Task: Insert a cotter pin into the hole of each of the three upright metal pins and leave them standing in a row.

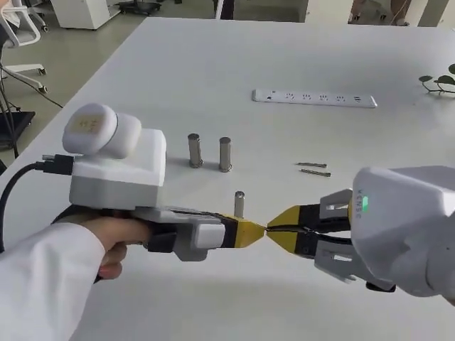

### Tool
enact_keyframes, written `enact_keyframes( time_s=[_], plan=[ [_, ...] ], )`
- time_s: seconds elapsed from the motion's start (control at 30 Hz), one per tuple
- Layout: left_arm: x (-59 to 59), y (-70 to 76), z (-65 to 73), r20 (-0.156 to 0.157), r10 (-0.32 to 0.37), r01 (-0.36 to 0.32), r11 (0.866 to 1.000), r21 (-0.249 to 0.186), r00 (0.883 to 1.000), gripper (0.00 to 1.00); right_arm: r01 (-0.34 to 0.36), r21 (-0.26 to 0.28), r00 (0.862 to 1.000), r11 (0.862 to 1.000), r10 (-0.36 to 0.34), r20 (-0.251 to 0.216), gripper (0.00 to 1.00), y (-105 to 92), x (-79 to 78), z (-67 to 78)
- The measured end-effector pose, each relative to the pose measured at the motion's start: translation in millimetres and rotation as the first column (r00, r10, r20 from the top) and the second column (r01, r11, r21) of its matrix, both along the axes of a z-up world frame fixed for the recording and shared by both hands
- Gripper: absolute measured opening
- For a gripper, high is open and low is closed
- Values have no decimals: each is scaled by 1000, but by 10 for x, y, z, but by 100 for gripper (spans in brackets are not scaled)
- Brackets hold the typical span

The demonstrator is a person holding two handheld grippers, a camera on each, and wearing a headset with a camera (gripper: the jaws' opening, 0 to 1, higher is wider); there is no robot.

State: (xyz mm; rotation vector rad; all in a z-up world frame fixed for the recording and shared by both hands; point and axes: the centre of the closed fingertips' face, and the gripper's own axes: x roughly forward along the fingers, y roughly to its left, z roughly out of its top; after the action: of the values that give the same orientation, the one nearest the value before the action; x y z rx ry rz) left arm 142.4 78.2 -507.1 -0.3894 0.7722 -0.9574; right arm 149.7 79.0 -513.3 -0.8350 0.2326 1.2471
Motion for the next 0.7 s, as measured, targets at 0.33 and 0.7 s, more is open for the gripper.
enact_keyframes(
  time_s=[0.33, 0.7],
  plan=[
    [28, -39, 72, -71, 51, -60, 989, -132, 996, 10, -8, -20, 999, 1000, 9, 51, 0, -11, 28, 4],
    [40, 9, -24, -164, 97, -118, 986, -121, 982, 4, -22, -37, 997, 999, 25, 72, 0, 5, -13, -18]
  ],
)
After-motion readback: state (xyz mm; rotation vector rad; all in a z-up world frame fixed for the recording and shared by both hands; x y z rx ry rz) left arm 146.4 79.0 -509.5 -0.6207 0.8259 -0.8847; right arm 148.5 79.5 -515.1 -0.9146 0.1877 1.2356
